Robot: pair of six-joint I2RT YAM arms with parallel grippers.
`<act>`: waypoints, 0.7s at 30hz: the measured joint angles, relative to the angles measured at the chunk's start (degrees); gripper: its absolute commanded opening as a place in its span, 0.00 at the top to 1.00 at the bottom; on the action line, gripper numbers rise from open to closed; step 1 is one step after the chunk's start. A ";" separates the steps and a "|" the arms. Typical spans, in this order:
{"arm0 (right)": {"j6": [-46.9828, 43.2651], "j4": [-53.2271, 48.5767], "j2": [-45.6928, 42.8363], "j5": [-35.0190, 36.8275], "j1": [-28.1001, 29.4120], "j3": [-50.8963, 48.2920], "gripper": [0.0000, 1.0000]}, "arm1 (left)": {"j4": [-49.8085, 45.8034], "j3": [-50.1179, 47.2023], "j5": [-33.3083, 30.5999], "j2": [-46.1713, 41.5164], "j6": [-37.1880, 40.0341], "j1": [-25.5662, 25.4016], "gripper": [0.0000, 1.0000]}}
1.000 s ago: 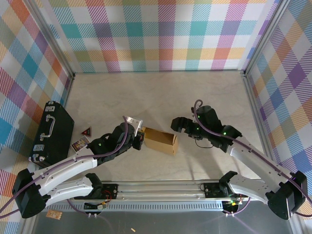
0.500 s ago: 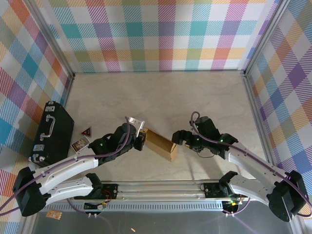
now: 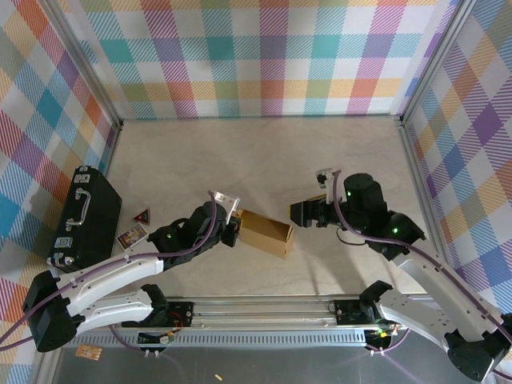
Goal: Fold the paper box
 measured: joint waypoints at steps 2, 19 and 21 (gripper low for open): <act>-7.02 -2.16 3.10 -0.92 1.99 3.74 0.21 | -0.07 0.26 0.00 0.31 0.02 0.00 1.00; -43.76 -7.85 18.75 6.01 12.13 8.85 0.70 | -0.15 0.44 -0.17 0.50 0.02 -0.37 1.00; -45.18 -7.32 18.91 6.45 12.22 8.81 0.72 | -0.13 0.44 -0.13 0.50 0.02 -0.37 1.00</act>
